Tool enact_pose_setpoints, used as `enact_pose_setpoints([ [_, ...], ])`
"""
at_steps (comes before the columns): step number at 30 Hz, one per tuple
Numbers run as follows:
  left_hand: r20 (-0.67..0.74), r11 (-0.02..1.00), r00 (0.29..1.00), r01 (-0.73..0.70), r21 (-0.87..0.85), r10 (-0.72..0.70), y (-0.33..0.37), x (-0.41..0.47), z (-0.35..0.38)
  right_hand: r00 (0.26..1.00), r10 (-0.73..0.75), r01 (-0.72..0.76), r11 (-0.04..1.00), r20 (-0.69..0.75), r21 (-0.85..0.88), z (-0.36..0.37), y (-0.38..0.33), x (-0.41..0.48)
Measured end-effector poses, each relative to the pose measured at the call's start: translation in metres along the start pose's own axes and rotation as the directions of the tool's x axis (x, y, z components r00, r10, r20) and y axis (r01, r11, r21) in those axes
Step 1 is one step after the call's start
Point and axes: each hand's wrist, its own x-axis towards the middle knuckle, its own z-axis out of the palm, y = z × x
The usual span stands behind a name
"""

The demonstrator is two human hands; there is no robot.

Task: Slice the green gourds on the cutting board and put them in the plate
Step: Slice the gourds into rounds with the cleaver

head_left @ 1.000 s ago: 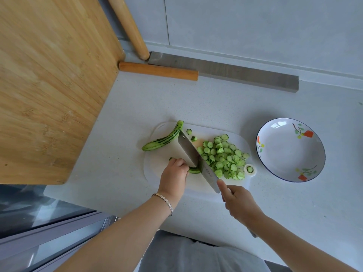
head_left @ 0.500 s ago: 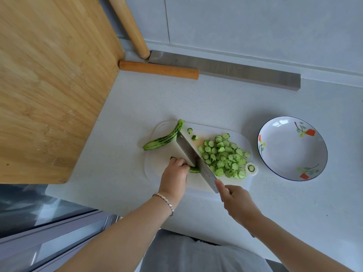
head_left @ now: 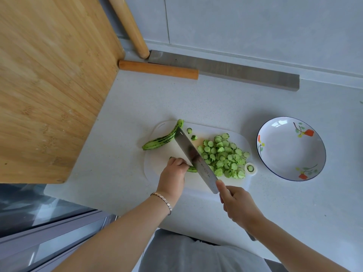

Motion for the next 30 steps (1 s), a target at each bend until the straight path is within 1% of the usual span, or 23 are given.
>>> enact_pose_setpoints([
  [9, -0.03, 1.0, 0.999, 0.023, -0.013, -0.024, 0.003, -0.002, -0.001, 0.999, 0.0, -0.002, 0.998, -0.033, -0.059, 0.014, -0.001, 0.009],
  [13, -0.057, 0.999, 0.998, 0.035, -0.039, -0.037, 0.001, -0.003, -0.003, 0.999, 0.026, -0.026, 1.0, -0.026, -0.001, 0.011, 0.0, 0.01],
  [16, -0.073, 0.998, 0.997, 0.029, -0.054, -0.033, 0.004, -0.005, -0.004, 0.995, 0.094, -0.089, 0.985, -0.022, 0.151, 0.003, -0.002, 0.008],
  [18, -0.081, 0.998, 0.996, 0.019, -0.06, -0.024, 0.009, -0.005, -0.002, 0.995, 0.101, -0.097, 0.979, -0.012, 0.181, -0.003, -0.001, 0.005],
  [20, -0.079, 0.998, 0.997, 0.014, -0.06, -0.019, 0.014, -0.006, -0.001, 0.997, 0.078, -0.076, 0.981, -0.004, 0.177, -0.006, 0.0, 0.002],
  [24, -0.081, 0.993, 0.991, 0.097, -0.069, -0.102, 0.018, -0.004, 0.001, 0.999, 0.036, -0.033, 0.993, -0.018, 0.115, -0.005, 0.001, -0.002],
  [27, -0.081, 0.996, 0.993, 0.08, -0.045, -0.084, 0.018, -0.003, 0.003, 0.999, 0.025, -0.023, 0.998, -0.026, 0.06, -0.006, 0.0, 0.0],
  [30, -0.105, 0.996, 0.992, 0.064, -0.059, -0.07, 0.015, -0.004, 0.004, 1.0, 0.013, -0.013, 1.0, -0.027, 0.003, -0.005, 0.0, 0.002],
])
